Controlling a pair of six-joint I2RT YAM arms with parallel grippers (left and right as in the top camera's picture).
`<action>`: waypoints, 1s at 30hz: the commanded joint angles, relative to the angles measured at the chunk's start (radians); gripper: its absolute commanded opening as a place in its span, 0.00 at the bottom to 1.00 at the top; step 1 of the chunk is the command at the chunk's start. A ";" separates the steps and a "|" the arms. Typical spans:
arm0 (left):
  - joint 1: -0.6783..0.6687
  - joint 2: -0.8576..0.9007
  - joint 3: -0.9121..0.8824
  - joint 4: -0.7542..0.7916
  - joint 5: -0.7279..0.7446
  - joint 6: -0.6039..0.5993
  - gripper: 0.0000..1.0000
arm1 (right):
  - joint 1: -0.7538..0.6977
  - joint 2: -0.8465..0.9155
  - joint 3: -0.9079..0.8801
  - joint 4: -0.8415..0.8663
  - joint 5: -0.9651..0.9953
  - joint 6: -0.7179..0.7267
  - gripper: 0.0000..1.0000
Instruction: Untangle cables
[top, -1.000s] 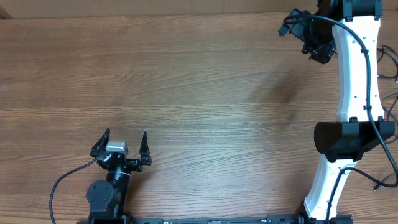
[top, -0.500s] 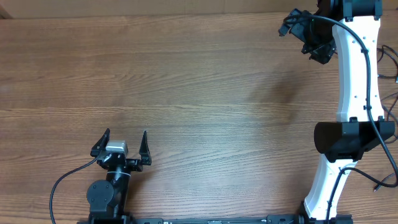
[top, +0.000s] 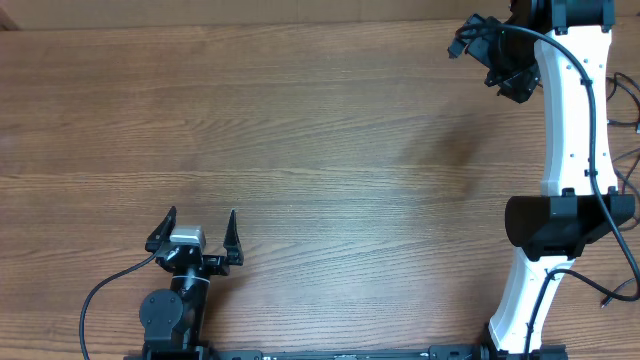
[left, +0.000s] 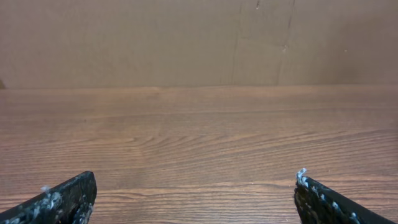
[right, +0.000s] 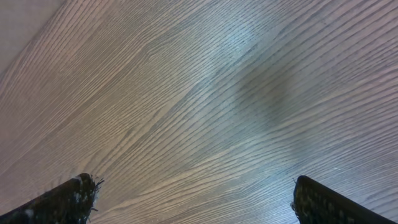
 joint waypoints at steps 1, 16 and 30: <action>0.005 -0.011 -0.004 -0.003 -0.014 0.000 1.00 | -0.002 -0.012 0.000 0.003 -0.002 -0.008 1.00; 0.005 -0.011 -0.004 -0.003 -0.014 0.000 1.00 | -0.005 -0.012 0.000 0.032 0.090 0.003 1.00; 0.005 -0.011 -0.004 -0.003 -0.014 0.000 0.99 | 0.018 -0.060 -0.028 0.184 0.039 0.179 1.00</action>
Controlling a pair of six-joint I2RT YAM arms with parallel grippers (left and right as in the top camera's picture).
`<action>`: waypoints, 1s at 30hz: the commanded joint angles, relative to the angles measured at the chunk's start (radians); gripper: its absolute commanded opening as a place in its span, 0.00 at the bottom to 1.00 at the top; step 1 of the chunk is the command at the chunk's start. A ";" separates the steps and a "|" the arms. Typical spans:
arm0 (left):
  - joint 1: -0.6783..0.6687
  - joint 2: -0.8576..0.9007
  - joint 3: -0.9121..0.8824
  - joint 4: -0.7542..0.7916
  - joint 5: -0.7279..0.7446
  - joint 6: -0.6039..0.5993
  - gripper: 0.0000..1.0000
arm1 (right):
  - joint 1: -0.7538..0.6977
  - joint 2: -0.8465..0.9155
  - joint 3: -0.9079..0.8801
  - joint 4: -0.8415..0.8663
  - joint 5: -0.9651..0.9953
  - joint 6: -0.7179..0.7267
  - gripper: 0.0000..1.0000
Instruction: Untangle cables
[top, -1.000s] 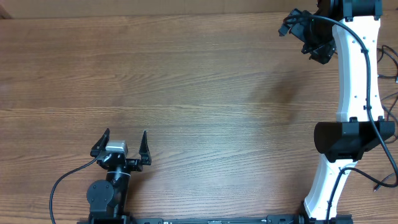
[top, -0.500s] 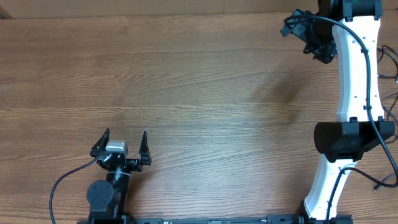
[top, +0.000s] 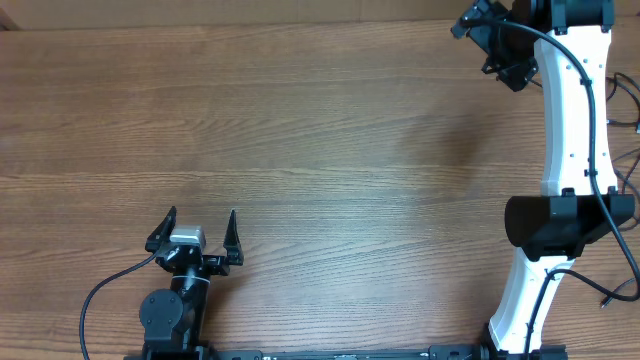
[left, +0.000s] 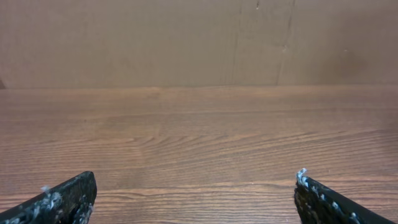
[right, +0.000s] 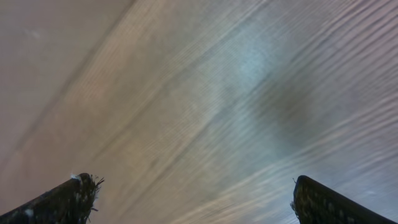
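No cables to untangle lie on the wooden table (top: 300, 150) in any view; they are out of view. My left gripper (top: 196, 230) rests open near the front left, and in its wrist view its two fingertips (left: 74, 193) stand far apart over bare wood. My right gripper (top: 490, 40) is raised at the far right corner, open, with nothing between its fingers (right: 317, 199); its view of the tabletop is blurred.
The white right arm (top: 570, 150) stretches along the right edge with black wiring (top: 625, 120) beside it. The left arm's own black lead (top: 105, 295) loops at the front left. A brown wall (left: 186, 43) stands behind the far table edge.
My right gripper has moved a little farther toward the far edge, and its wrist view now takes in more of the table's far edge. The left gripper is unchanged.
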 joint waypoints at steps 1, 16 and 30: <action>0.005 -0.010 -0.004 -0.003 -0.014 0.000 1.00 | 0.017 -0.073 -0.042 0.069 0.008 0.044 1.00; 0.005 -0.010 -0.004 -0.003 -0.014 0.000 1.00 | 0.044 -0.461 -0.751 0.562 0.026 -0.080 1.00; 0.005 -0.010 -0.004 -0.003 -0.014 0.000 1.00 | 0.045 -0.791 -1.249 0.970 0.044 -0.117 1.00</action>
